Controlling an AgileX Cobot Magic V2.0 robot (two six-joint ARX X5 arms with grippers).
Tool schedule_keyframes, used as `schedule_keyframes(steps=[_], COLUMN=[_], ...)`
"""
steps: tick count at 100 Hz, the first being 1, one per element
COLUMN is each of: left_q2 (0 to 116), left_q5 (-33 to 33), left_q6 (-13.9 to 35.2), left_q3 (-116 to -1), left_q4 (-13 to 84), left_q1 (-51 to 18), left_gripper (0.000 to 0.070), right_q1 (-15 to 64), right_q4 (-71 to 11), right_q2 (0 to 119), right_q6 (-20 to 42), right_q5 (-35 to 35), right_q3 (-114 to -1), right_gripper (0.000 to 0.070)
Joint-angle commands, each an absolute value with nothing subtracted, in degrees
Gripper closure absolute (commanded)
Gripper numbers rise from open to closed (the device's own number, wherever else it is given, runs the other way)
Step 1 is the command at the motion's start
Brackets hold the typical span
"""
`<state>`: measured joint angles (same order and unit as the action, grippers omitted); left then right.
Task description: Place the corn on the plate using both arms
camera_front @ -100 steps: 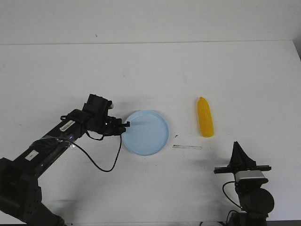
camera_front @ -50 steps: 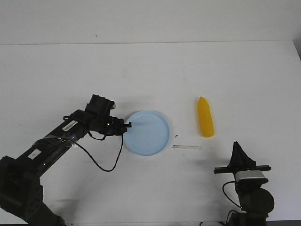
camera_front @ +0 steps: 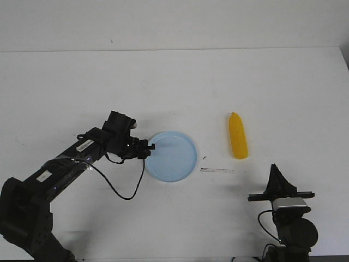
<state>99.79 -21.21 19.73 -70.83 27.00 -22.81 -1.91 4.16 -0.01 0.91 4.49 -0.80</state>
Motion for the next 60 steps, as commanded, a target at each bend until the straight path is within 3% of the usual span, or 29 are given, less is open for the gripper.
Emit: schedule_keyframes(steps=[1,26,51,60], left_q2=[100.7,97.6,91.3,88.0], left_q5=[-21.4,-21.2,-20.4,-18.8], left_q6=[19.9,14.3,12.6,10.3], left_q3=[-71.7,-71.7,-71.7,-71.6], left_q4=[26.9,27.0,26.6,26.2], left_q1=[-23.1,-22.1,-19.7,-18.3], left_gripper=[0.0523,0.0524,0.0545,0.0619], right_q1=[-1.8,-1.8,-1.8,-1.8], right_q4=[4.9,4.9,4.9,4.9], right_q2=[0.1,0.1,0.1,0.1], right_q6=[1.7,1.7,1.7,1.7], right_q5=[4.5,4.5,4.5,4.5], right_q3=[-0.7,-0.7,-0.7,-0.7], right_gripper=[0.0686,0.0685,0.0686,0.0686])
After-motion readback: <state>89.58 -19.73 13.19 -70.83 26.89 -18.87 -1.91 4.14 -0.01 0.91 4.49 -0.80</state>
